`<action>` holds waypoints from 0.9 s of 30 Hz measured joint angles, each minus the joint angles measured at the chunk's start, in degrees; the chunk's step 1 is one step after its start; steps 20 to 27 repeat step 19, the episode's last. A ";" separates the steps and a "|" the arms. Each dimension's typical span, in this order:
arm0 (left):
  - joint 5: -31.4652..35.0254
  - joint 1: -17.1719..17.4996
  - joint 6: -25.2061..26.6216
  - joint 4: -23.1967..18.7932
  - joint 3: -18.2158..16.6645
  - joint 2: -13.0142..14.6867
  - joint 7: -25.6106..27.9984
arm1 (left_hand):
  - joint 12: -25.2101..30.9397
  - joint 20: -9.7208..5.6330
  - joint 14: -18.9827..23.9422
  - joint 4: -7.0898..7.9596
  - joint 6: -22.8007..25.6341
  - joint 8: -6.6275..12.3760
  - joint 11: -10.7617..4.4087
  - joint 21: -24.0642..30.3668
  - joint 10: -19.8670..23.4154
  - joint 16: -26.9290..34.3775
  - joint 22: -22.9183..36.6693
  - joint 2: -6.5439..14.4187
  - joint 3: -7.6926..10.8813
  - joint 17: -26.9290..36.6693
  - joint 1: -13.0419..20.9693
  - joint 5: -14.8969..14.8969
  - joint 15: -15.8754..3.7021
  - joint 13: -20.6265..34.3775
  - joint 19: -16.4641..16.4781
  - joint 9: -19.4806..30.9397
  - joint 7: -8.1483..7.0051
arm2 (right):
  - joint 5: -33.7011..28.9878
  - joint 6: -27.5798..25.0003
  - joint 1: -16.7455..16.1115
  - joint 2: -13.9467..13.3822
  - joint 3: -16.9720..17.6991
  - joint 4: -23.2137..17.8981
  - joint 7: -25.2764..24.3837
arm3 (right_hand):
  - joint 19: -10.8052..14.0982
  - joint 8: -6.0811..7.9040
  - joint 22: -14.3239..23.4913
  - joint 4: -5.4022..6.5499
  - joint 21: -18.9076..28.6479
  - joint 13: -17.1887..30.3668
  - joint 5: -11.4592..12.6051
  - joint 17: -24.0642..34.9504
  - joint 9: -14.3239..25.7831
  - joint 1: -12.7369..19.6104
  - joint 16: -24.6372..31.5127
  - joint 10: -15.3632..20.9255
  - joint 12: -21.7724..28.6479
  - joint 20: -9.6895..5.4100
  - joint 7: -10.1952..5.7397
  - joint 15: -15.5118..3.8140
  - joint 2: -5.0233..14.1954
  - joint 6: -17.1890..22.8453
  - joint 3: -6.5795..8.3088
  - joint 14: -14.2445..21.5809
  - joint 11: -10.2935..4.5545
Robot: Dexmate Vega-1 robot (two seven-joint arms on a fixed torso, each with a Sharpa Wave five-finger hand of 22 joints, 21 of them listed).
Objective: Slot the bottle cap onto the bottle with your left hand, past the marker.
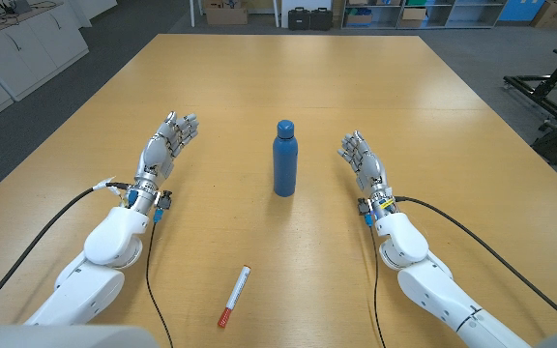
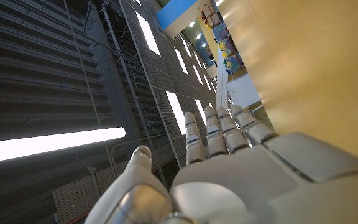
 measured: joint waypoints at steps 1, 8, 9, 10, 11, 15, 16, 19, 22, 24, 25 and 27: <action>-0.24 -0.69 0.05 0.67 0.57 -0.04 -0.15 | -0.29 0.08 -0.28 0.09 -0.40 -0.38 0.04 0.00 -0.39 -0.06 0.00 0.00 -0.09 0.00 0.00 0.00 0.17 0.00 -0.42 0.00 0.13 | 0.11 0.01 0.10 0.03 -0.03 0.11 0.19 | 0.00 0.00 0.15 0.00 0.00 0.00 0.00 0.00 0.00 0.00 0.00 0.00 0.00 0.00 0.00 0.00 0.00 0.00 0.00 0.00 0.00; -3.31 -3.95 0.99 4.03 3.68 -0.25 -2.29 | -0.89 -0.34 -3.78 1.02 -2.65 -2.24 0.08 0.00 -3.82 -0.22 0.00 -0.23 -1.05 -0.01 -0.22 0.00 0.25 0.00 -3.52 0.00 0.77 | 0.75 0.23 1.65 0.59 -0.37 1.87 0.97 | 0.00 0.00 0.26 0.00 0.00 0.00 0.00 0.00 0.00 0.00 0.00 0.00 0.00 0.00 0.01 0.22 0.00 -0.01 0.00 -0.22 0.00; -4.30 -4.10 1.21 4.19 3.81 -0.25 -3.04 | -1.12 -0.44 -4.17 1.07 -3.03 -2.55 0.16 0.00 -4.38 -0.28 0.01 -0.24 -1.12 -0.01 -0.21 0.00 0.25 0.00 -4.02 0.00 0.99 | 0.79 0.26 1.81 0.69 -0.44 2.10 1.00 | 0.00 0.00 0.26 0.00 0.00 0.00 0.00 0.00 0.00 0.00 0.00 0.00 0.00 0.00 0.14 0.22 0.00 -0.14 0.00 -0.22 0.00; -4.58 -4.47 1.22 4.57 4.13 -0.27 -3.23 | -1.22 -0.52 -4.74 0.93 -3.36 -2.86 0.24 0.00 -4.89 -0.43 0.00 -0.25 -1.28 -0.01 -0.20 0.00 0.31 0.00 -4.54 0.00 1.32 | 0.88 0.34 1.95 0.78 -0.48 2.34 1.06 | 0.00 0.00 0.26 0.00 0.00 0.00 0.00 0.00 0.00 0.00 -0.02 0.00 0.00 0.00 0.21 0.22 0.00 -0.21 0.00 -0.22 0.00; -4.92 -4.82 1.22 4.98 4.46 -0.28 -3.49 | -1.22 -0.50 -5.04 1.05 -3.75 -3.13 0.31 0.00 -5.40 -0.43 0.01 -0.63 -1.48 -0.01 0.17 0.00 0.35 0.00 -4.85 0.00 1.70 | 0.96 0.41 2.07 0.85 -0.51 2.51 1.10 | 0.00 0.00 0.26 0.00 0.00 0.00 0.00 0.00 0.00 0.00 -0.26 0.00 0.00 0.00 0.21 0.22 0.00 -0.21 0.00 -0.22 0.00; -5.83 -5.92 1.23 6.14 5.80 -0.27 -4.32 | -1.22 -0.64 -5.65 1.01 -4.58 -3.69 0.14 0.00 -6.14 -0.43 0.01 -0.86 -1.67 -0.11 -0.06 0.00 0.31 -0.29 -4.99 -0.28 2.07 | 1.12 0.55 2.46 1.14 -0.65 3.19 1.18 | 0.00 0.00 0.26 0.00 0.00 0.00 0.00 0.00 0.00 0.00 -0.26 -0.01 0.00 0.00 0.21 0.22 0.00 -0.21 0.00 -0.22 -0.01; -5.95 -6.08 1.23 6.30 5.98 -0.23 -4.38 | -1.22 -0.64 -5.74 1.01 -4.58 -3.75 0.14 0.00 -6.14 -0.43 0.01 -1.08 -1.67 -0.15 0.16 0.00 0.40 -0.29 -4.99 -0.28 2.07 | 1.13 0.59 2.54 1.19 -0.68 3.33 1.18 | -0.03 0.00 0.26 0.00 0.00 0.00 0.00 0.00 0.00 0.00 -0.27 -0.03 0.00 0.03 0.21 0.22 0.00 -0.21 0.00 -0.22 0.02; -6.37 -6.55 1.18 6.79 6.50 -0.03 -4.70 | -1.21 -0.34 -5.73 1.01 -4.58 -3.75 -0.16 0.00 -6.44 -0.43 0.01 -1.07 -1.67 -0.17 0.16 0.00 0.40 -0.29 -5.28 -0.28 2.07 | 1.18 0.62 2.76 1.35 -0.76 3.69 1.18 | -0.22 0.00 0.26 0.00 0.00 0.00 0.00 0.00 0.00 0.00 -0.26 -0.32 0.00 0.22 0.21 0.22 0.00 -0.21 0.00 -0.22 0.30; -6.37 -6.55 1.18 6.79 6.50 -0.03 -4.70 | -1.21 -0.34 -5.73 1.01 -4.58 -3.75 -0.16 0.00 -6.44 -0.43 0.01 -1.07 -1.67 -0.17 0.16 0.00 0.40 -0.29 -5.28 -0.28 2.07 | 1.18 0.62 2.76 1.35 -0.76 3.69 1.18 | -0.22 0.00 0.26 0.00 0.00 0.00 0.00 0.00 0.00 0.00 -0.26 -0.32 0.00 0.22 0.21 0.22 0.00 -0.21 0.00 -0.22 0.30; -6.37 -6.55 1.18 6.79 6.50 -0.03 -4.70 | -1.21 -0.34 -5.73 1.01 -4.58 -3.75 -0.16 0.00 -6.44 -0.43 0.01 -1.07 -1.67 -0.17 0.16 0.00 0.40 -0.29 -5.28 -0.28 2.07 | 1.18 0.62 2.76 1.35 -0.76 3.69 1.18 | -0.22 0.00 0.26 0.00 0.00 0.00 0.00 0.00 0.00 0.00 -0.26 -0.32 0.00 0.22 0.21 0.22 0.00 -0.21 0.00 -0.22 0.30; -6.37 -6.55 1.18 6.79 6.50 -0.03 -4.70 | -1.21 -0.34 -5.73 1.01 -4.58 -3.75 -0.16 0.00 -6.44 -0.43 0.01 -1.07 -1.67 -0.17 0.16 0.00 0.40 -0.29 -5.28 -0.28 2.07 | 1.18 0.62 2.76 1.35 -0.76 3.69 1.18 | -0.22 0.00 0.26 0.00 0.00 0.00 0.00 0.00 0.00 0.00 -0.26 -0.32 0.00 0.22 0.21 0.22 0.00 -0.21 0.00 -0.22 0.30; -6.37 -6.55 1.18 6.79 6.50 -0.03 -4.70 | -1.21 -0.34 -5.73 1.01 -4.58 -3.75 -0.16 0.00 -6.44 -0.43 0.01 -1.07 -1.67 -0.17 0.16 0.00 0.40 -0.29 -5.28 -0.28 2.07 | 1.18 0.62 2.76 1.35 -0.76 3.69 1.18 | -0.22 0.00 0.26 0.00 0.00 0.00 0.00 0.00 0.00 0.00 -0.26 -0.32 0.00 0.22 0.21 0.22 0.00 -0.21 0.00 -0.22 0.30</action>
